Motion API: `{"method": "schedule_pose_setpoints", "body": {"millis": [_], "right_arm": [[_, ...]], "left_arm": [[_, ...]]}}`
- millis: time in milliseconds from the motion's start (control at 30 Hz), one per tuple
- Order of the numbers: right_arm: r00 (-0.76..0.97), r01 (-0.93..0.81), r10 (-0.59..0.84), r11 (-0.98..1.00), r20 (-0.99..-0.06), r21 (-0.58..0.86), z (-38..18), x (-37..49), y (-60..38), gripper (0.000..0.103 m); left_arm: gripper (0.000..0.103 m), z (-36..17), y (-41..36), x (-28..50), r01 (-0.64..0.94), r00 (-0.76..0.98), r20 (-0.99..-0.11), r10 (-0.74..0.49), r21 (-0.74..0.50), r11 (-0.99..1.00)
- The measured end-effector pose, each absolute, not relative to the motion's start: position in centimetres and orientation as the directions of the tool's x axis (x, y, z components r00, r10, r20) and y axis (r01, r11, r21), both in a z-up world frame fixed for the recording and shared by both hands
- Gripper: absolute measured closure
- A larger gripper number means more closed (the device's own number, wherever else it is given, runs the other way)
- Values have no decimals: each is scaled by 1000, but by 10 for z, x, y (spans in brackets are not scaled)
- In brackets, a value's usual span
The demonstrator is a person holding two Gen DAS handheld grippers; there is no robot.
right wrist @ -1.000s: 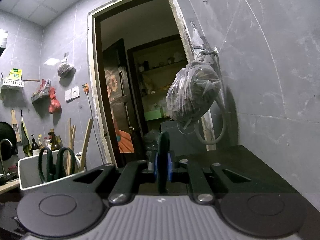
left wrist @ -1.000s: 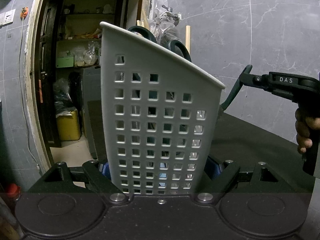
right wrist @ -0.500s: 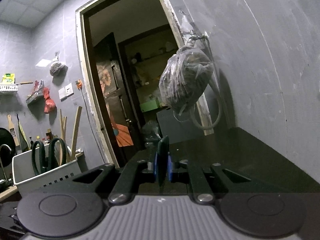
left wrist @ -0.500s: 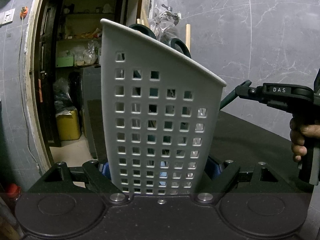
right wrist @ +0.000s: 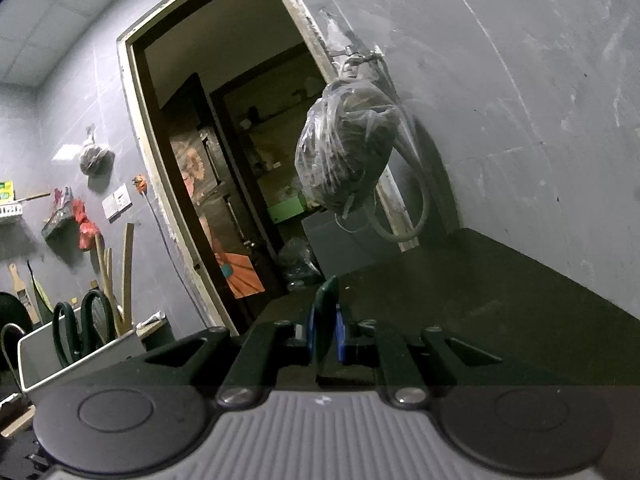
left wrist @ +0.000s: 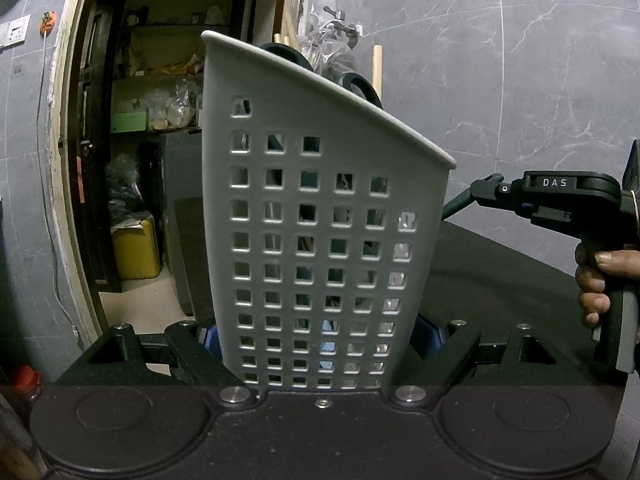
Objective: Organize utensils
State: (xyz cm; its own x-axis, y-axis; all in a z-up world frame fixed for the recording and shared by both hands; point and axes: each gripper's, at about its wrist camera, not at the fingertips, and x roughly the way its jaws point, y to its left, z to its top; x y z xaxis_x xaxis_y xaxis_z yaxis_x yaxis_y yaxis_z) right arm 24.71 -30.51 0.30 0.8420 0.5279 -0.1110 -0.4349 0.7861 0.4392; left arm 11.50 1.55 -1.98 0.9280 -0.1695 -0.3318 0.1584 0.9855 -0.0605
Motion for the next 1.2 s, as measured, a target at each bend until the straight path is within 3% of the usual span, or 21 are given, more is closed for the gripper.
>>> {"method": "schedule_pose_setpoints", "body": {"millis": [1000,1100,1200], "right_arm": [[849,-401,516,767,-110,501,-6,253,-308,88],[849,-398,512,780,-127,483,-7,253,-304,97],[841,-405,520,790,-153,459,-7,252,-300,97]], "left_arm": [[16,-20,16,116,158,928,-333,-169,-59,986],[16,-20,16,117,158,928,-332,-169,-59,986],[16,-21,17,118,156,928,-333,-168,-61,986]]}}
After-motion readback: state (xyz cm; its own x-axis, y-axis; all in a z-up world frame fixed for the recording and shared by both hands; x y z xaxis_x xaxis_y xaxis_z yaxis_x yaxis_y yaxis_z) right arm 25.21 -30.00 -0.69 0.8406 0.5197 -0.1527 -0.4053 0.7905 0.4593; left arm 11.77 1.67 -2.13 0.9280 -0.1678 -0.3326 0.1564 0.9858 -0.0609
